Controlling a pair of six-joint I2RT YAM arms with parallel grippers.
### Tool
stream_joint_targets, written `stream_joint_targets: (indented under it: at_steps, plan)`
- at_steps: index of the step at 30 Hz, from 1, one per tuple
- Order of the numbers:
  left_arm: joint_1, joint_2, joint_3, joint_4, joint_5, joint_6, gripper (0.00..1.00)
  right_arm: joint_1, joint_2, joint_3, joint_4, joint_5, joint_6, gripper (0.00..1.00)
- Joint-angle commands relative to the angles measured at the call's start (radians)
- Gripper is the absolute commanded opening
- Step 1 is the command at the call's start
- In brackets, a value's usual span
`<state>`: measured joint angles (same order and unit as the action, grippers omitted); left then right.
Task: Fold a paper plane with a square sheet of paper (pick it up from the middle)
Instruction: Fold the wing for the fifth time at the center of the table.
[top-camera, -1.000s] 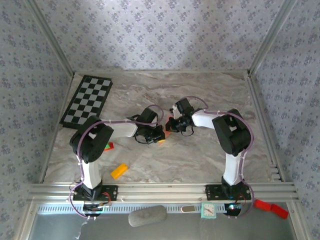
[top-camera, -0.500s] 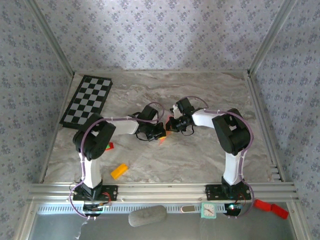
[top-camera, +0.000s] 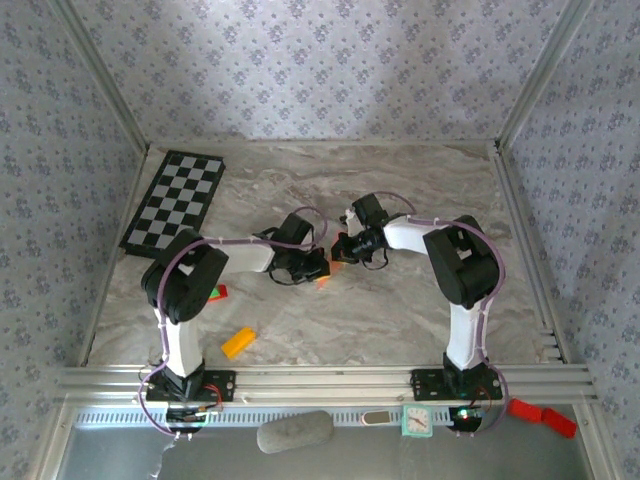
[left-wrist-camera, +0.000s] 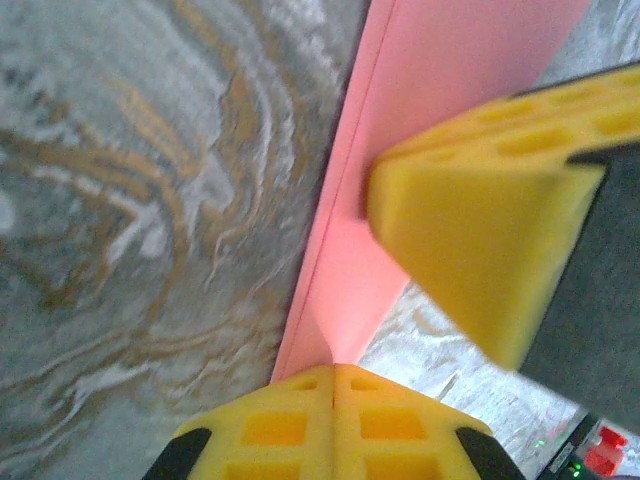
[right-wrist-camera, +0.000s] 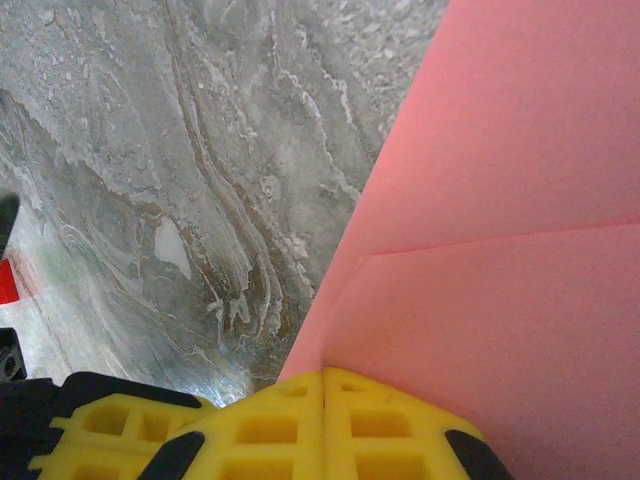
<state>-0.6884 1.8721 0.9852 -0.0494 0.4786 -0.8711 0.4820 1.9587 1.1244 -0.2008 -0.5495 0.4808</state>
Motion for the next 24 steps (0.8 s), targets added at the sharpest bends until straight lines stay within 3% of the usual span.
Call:
stream_joint_targets:
  at_steps: [1,24]
  plan:
    - [-0.017,-0.024,-0.068,-0.151,-0.003,0.036,0.0,-0.009,0.093,-0.028,-0.101,0.135,-0.017,0.01]
    - [-0.02,-0.113,-0.174,-0.284,-0.03,0.141,0.0,-0.008,0.104,-0.011,-0.138,0.149,-0.048,0.01]
